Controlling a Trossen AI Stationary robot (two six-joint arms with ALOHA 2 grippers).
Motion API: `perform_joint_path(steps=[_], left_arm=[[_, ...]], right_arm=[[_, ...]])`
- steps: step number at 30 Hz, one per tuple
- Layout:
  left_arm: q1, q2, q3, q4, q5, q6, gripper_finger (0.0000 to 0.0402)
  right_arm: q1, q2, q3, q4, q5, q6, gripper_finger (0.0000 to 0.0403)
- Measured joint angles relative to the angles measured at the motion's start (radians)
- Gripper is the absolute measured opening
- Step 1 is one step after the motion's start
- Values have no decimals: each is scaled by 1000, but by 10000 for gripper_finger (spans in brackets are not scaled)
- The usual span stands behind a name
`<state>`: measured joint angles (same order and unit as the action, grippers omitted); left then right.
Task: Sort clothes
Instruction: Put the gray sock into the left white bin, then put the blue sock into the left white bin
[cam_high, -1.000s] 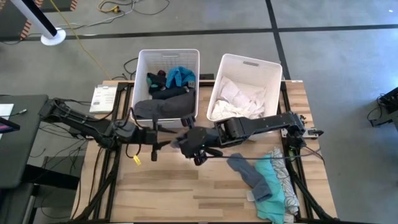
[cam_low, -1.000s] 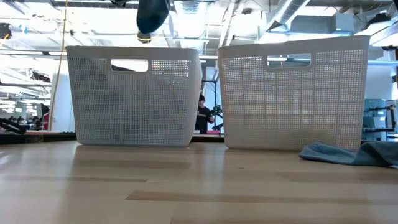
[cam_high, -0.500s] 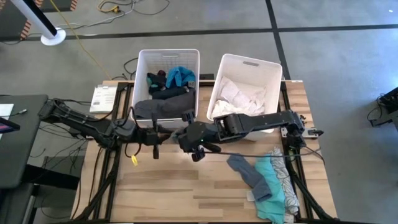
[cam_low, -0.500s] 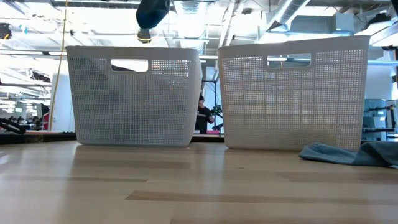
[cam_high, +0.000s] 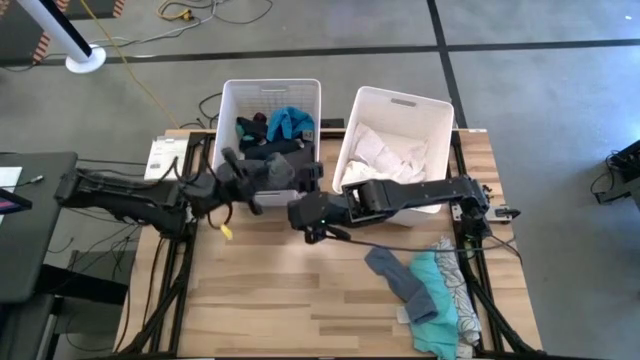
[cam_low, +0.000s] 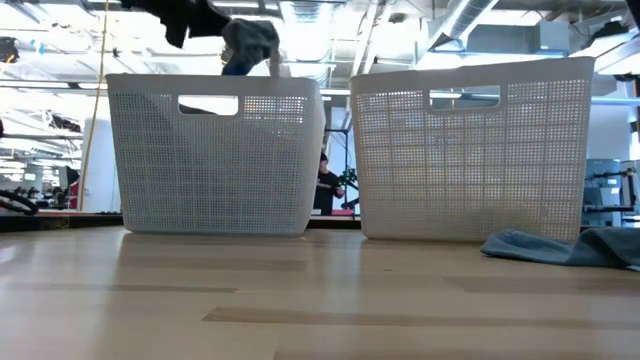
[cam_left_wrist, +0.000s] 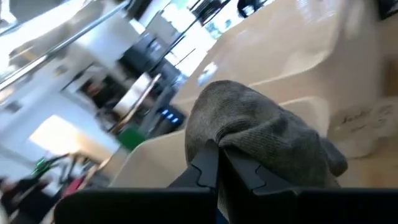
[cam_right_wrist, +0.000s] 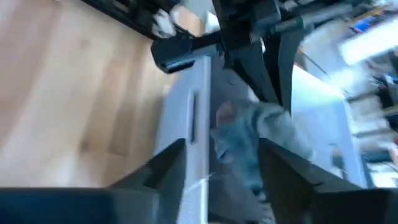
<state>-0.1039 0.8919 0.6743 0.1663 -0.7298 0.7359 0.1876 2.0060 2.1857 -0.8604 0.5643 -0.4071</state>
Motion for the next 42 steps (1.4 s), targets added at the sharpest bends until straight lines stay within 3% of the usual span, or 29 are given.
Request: perform_joint_path(steps=[5,11,17,23,28,33,42], left_arm=[[151,-31,0,-28,0,10,1],[346,-33,1,-60,47,52,1],[535,13,1,-104,213,-56,1],[679,111,16,-129,233,-147,12],[767,214,109,-302,323,-239,45],[825,301,217,-471,440,-312,104],[837,325,414,-647,542,-390,199]], right_arm=[[-1,-6,0,-28,73,33,257],[18,-24,0,-179,71,158,258],[72,-31,0,-357,66,311,254],[137,-31,0,-500,63,444,254],[193,-31,0,-601,63,545,254],[249,-31,0,-691,63,648,254],[357,-32,-2,-711,52,756,254]])
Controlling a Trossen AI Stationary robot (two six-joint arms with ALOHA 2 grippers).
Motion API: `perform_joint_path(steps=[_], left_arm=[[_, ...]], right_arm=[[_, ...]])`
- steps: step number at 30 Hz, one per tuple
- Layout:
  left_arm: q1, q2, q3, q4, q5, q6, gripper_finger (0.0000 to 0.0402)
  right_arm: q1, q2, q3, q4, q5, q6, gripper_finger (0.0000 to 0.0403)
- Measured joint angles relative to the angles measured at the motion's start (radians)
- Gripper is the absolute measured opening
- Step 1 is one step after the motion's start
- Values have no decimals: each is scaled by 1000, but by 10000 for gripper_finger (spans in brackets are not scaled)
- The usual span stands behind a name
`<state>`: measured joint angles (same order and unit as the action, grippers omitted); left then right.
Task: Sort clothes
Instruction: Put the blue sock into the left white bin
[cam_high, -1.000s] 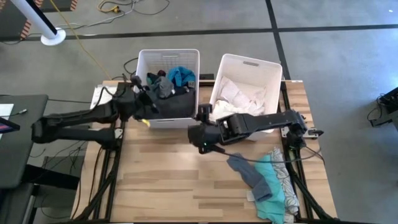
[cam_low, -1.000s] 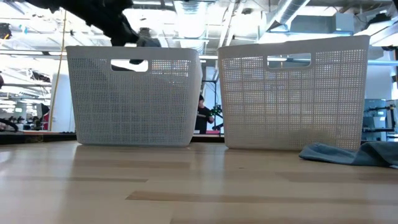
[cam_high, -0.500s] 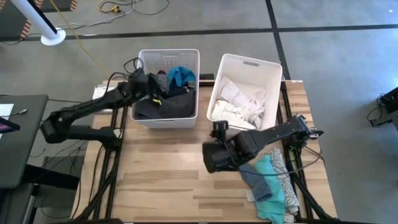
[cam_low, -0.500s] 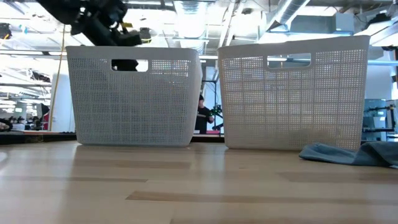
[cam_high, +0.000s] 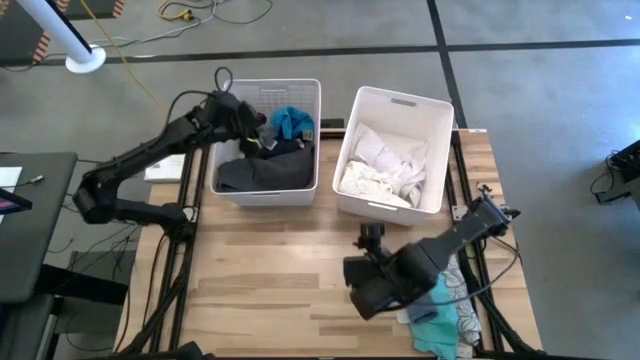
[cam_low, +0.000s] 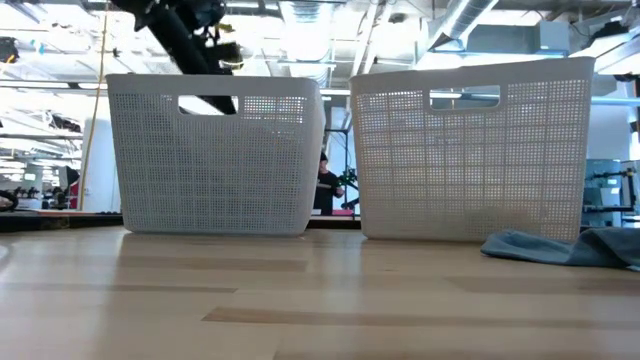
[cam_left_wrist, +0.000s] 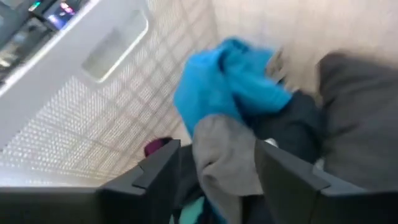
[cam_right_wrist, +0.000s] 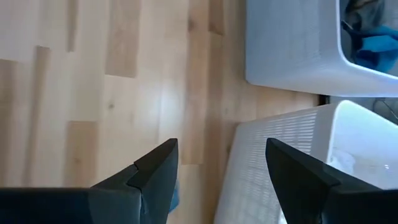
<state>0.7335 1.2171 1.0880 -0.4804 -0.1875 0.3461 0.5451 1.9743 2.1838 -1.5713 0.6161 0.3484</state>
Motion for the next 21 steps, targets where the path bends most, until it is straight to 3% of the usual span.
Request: perform_joint_path(steps=[6,12,21], left_arm=[[-7,-33,125,-86,150,-57,210],[-54,-110,160,-66,327,-96,210],[-253,-203,160,-53,409,-97,210]], right_arm=[[68,0,0,0,-15,62,254],[123,0,0,0,-19,142,254],[163,-1,-44,0,-19,261,254]])
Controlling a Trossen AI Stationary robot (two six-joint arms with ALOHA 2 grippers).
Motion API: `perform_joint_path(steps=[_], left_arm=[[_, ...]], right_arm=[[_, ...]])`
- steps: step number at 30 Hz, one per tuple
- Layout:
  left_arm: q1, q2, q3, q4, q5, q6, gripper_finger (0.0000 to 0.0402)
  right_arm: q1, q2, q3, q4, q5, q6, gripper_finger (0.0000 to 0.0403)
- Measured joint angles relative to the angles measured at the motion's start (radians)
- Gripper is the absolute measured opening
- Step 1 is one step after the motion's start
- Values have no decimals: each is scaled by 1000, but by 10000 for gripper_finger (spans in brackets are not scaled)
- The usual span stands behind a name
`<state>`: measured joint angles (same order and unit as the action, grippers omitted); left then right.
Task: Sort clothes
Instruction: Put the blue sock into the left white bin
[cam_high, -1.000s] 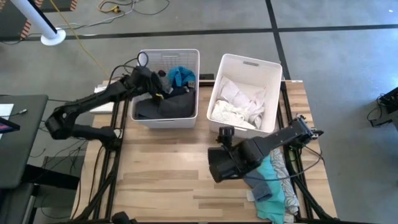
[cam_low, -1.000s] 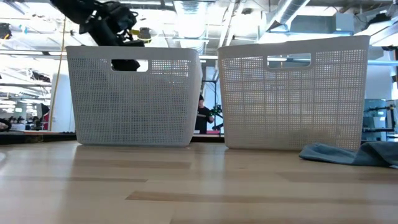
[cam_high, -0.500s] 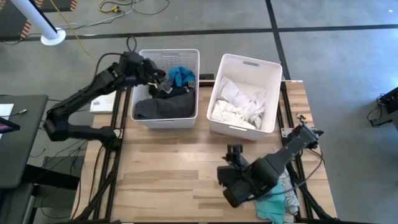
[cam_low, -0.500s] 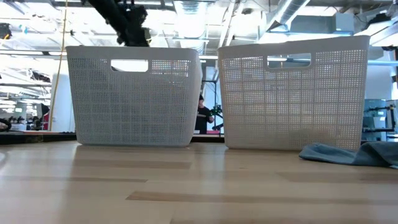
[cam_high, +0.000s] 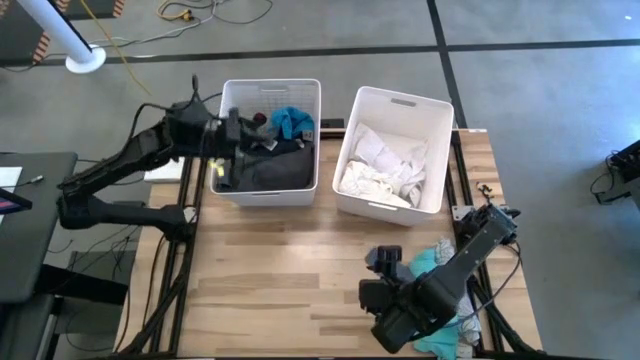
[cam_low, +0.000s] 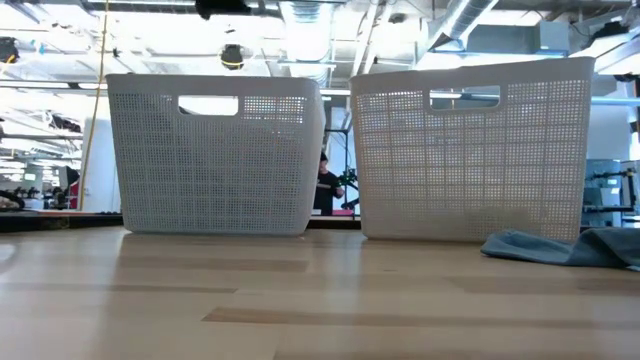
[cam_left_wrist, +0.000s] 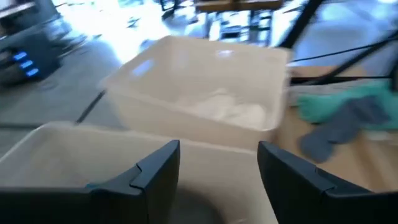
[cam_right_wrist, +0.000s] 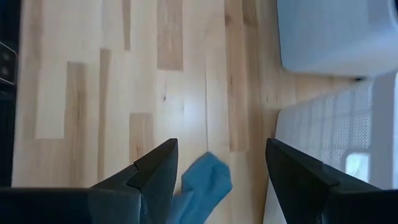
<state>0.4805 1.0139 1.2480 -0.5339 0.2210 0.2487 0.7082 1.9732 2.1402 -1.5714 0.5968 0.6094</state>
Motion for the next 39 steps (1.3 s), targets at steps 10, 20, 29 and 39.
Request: perform_joint_path(steps=[10,20,29,39], left_arm=[[-308,3,-5,4,4,-10,210],[-515,17,-166,146,-69,-16,210],[-620,19,-324,277,-70,-47,210],[-721,19,-496,467,-71,-78,210]], right_arm=[[-2,0,-238,4,-54,202,254],[-13,0,-435,61,-55,330,254],[-31,2,-532,176,-54,336,254],[-58,2,-557,290,-46,316,254]])
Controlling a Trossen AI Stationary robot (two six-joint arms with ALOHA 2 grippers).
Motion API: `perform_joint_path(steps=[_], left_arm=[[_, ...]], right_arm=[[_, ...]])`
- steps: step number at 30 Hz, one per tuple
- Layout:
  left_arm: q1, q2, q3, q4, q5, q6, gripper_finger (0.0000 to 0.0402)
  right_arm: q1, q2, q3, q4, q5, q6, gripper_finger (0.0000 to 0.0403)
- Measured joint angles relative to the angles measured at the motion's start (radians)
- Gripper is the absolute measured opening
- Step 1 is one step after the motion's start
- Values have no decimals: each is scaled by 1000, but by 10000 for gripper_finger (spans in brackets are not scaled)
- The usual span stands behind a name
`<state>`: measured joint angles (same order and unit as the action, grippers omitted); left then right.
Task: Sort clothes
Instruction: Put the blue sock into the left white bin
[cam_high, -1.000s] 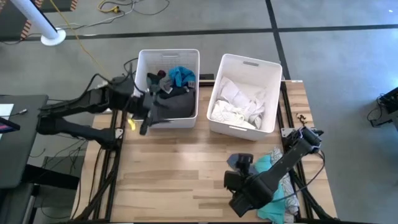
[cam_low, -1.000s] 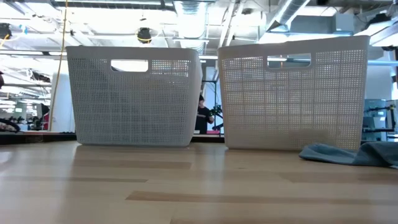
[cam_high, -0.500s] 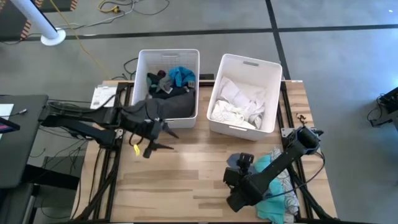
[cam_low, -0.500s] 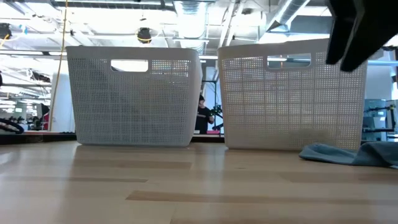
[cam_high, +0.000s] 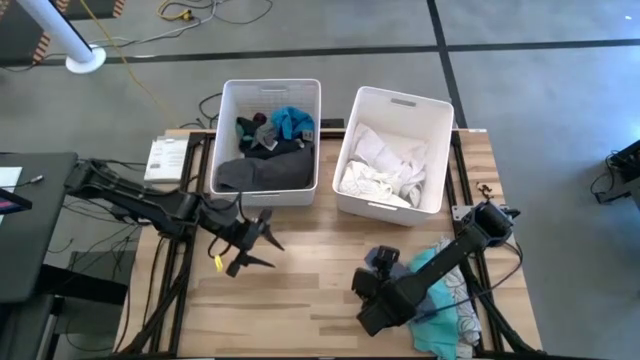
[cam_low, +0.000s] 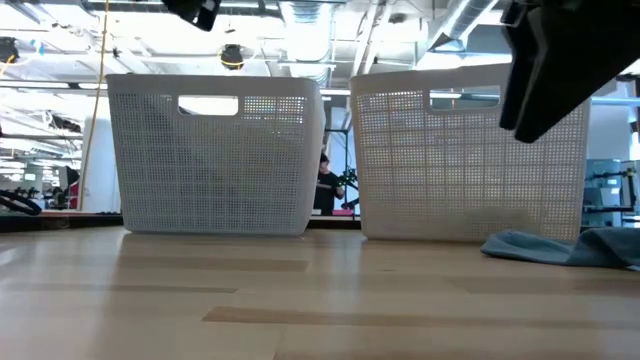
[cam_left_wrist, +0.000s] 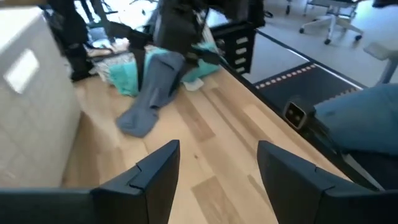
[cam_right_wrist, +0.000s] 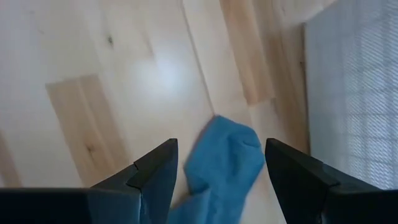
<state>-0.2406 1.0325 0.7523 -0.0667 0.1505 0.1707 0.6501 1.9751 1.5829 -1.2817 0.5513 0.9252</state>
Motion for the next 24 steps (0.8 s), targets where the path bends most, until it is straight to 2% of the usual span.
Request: perform_joint_path(steps=[8,24], left_arm=[[-50,0,-96,90,-1,-40,210],[-135,0,-101,108,-1,-37,210]], right_arm=[[-25,0,0,166,-2,-68,254],[-85,0,1,513,-4,-69,254]])
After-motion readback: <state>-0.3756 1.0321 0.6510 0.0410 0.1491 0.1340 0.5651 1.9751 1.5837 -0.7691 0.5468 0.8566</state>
